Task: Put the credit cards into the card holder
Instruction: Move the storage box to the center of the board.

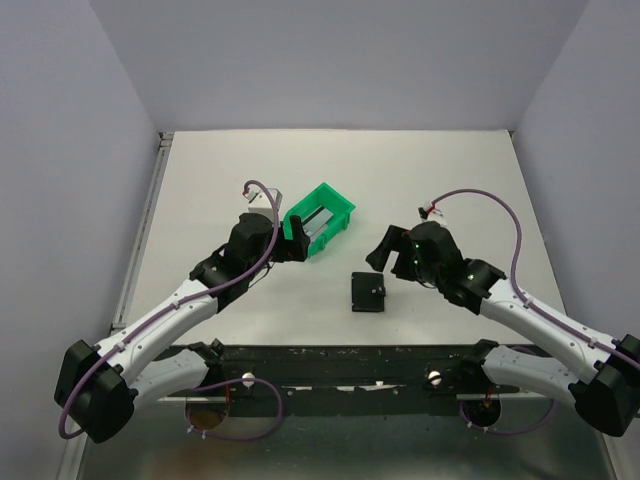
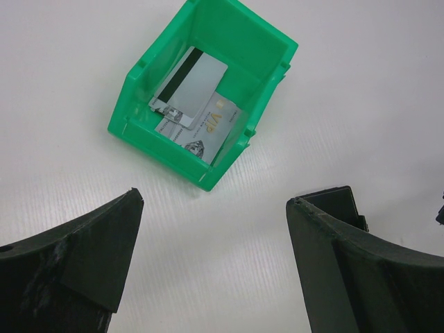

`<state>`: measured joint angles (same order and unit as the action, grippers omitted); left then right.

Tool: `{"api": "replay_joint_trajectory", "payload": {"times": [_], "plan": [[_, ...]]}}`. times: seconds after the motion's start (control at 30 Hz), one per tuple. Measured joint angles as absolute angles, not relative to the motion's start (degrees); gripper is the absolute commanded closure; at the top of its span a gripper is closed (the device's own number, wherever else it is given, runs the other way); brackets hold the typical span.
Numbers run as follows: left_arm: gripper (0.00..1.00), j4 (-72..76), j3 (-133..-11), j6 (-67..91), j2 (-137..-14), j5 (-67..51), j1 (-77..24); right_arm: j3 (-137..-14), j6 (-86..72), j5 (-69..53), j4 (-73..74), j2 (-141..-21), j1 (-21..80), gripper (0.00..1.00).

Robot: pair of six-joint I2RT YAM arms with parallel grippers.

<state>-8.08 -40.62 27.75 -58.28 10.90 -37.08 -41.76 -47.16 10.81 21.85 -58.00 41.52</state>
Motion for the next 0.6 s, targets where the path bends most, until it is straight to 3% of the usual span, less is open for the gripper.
{"api": "replay_joint_trajectory", "payload": {"times": [0.6], "plan": [[0.01,-8.05,-40.62,27.75,-58.28,10.87,-37.08,-41.01,-47.16,9.06,20.18,-57.71,41.52,0.03]]}}
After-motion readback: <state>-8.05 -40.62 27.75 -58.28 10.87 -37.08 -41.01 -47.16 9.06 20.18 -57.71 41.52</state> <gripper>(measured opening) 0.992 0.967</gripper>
